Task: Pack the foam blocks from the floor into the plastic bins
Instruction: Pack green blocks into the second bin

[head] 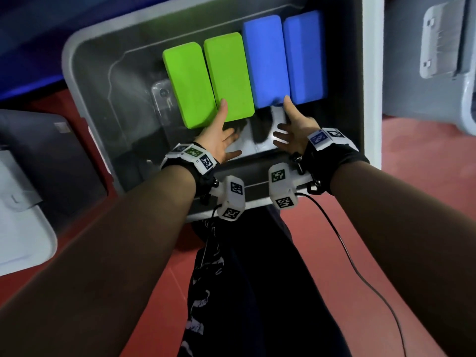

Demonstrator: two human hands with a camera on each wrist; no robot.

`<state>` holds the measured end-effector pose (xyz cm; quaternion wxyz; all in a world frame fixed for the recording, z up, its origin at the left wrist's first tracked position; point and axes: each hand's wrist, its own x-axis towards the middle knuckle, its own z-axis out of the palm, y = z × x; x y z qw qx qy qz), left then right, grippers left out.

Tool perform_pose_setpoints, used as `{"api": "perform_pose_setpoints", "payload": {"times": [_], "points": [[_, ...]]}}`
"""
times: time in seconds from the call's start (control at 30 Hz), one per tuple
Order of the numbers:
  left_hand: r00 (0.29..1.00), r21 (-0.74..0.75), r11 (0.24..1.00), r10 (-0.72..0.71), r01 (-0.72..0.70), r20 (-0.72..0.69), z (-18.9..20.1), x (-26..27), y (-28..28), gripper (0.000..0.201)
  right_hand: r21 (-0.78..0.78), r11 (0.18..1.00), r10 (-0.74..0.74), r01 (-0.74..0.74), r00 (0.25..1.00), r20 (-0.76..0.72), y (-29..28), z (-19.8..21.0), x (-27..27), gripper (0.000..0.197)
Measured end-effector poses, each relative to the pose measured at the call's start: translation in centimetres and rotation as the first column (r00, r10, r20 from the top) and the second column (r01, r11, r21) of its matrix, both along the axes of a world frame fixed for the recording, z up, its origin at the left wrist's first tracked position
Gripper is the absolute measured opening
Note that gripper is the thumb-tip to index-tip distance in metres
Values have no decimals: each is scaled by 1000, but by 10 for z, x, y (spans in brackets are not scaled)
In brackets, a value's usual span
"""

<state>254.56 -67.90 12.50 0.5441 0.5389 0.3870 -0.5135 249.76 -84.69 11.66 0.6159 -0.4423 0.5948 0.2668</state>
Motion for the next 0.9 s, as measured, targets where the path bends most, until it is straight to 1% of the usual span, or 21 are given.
{"api": "perform_pose_setpoints", "payload": {"times": [0.07,0.13,0.17,0.23,0.27,0.3,0.37,0.47,0.5,0.53,0.6,0.63,0.67,0.73,0.8,0.83,0.9], "points": [[998,1,998,-63,63,-10,13,-6,6,78,-1,1000,-17,17,1000,14,3,15,-12,58],[993,3,993,-116,116,-20,32,-11,13,78,-12,1000,-25,25,1000,15,8,36,-24,58],[991,5,992,-130,130,-31,41,-14,16,77,-11,999,-35,36,999,7,10,45,-30,53],[990,10,990,-137,138,-32,68,-18,19,73,3,996,-93,93,996,8,15,70,-43,35],[989,13,989,-149,149,-20,80,-20,19,69,2,992,-128,128,992,11,19,82,-49,30],[986,23,986,-165,165,-2,90,-19,18,65,7,987,-159,159,987,20,23,90,-52,32],[965,61,965,-258,255,41,117,-22,13,60,-6,980,-200,201,979,29,28,114,-71,33],[903,123,903,-423,412,78,151,-30,-3,52,-20,962,-270,272,960,67,31,145,-106,25],[874,129,876,-477,465,92,162,-38,-10,51,-12,943,-331,333,940,81,31,156,-124,24],[839,129,845,-533,519,110,172,-46,-17,49,-1,921,-388,390,917,93,33,165,-144,28],[775,140,785,-619,604,125,183,-57,-24,47,-2,892,-450,452,889,85,39,174,-177,40],[732,154,744,-668,650,133,187,-67,-28,48,0,872,-487,489,869,81,40,179,-195,42],[675,173,690,-724,703,145,191,-83,-35,47,0,846,-531,533,843,80,38,183,-218,42],[549,203,572,-820,795,159,199,-123,-54,44,-11,787,-614,617,784,88,35,187,-272,43],[469,194,495,-868,847,166,201,-160,-71,40,-42,768,-634,639,768,92,32,189,-317,46],[423,178,449,-890,876,168,202,-184,-80,38,-55,746,-657,663,747,101,30,191,-341,47],[316,158,345,-931,925,181,203,-241,-101,26,-76,684,-716,725,688,114,26,193,-401,48]]}}
